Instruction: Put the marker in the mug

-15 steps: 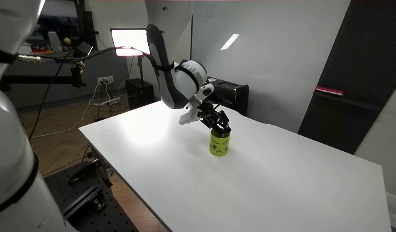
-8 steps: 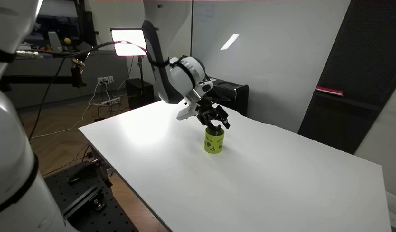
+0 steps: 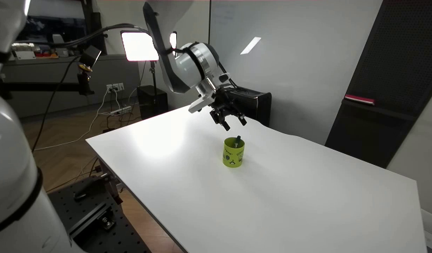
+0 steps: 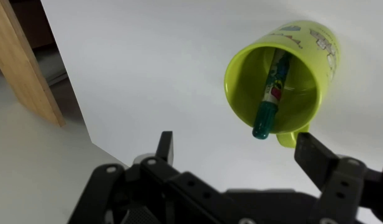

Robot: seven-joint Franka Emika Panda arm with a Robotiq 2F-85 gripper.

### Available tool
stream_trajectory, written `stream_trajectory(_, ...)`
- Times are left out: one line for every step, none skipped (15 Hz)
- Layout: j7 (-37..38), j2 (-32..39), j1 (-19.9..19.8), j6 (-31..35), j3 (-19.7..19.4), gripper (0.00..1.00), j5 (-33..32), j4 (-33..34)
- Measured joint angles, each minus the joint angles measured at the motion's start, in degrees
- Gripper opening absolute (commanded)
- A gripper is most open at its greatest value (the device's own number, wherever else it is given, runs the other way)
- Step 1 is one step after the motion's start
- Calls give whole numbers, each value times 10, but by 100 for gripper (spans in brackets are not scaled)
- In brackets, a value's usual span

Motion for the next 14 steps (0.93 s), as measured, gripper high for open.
stream_trajectory(-45,-5,-1,-8,7,100,35,2)
stream_trajectory(-92,-11,-6,-10,18,100,70,2)
stream_trajectory(-137,-16,-12,-11,31,100,102,2)
stream_trajectory(-184,-20,-19,-12,43,100,135,2)
stream_trajectory(-229,-24,-21,-14,48,100,171,2)
stream_trajectory(-274,-29,-18,-20,48,100,207,2)
stream_trajectory(-313,-33,-14,-28,47,100,241,2)
stream_trajectory(-343,-36,-10,-39,46,100,268,2)
stream_trajectory(-353,-40,-2,-50,41,100,284,2)
stream_trajectory(-352,-43,7,-57,33,100,294,2)
stream_trajectory(-348,-47,15,-60,24,100,303,2)
stream_trajectory(-340,-49,23,-62,17,100,313,2)
stream_trajectory(-330,-51,29,-62,11,100,325,2)
stream_trajectory(-318,-53,34,-62,6,100,336,2)
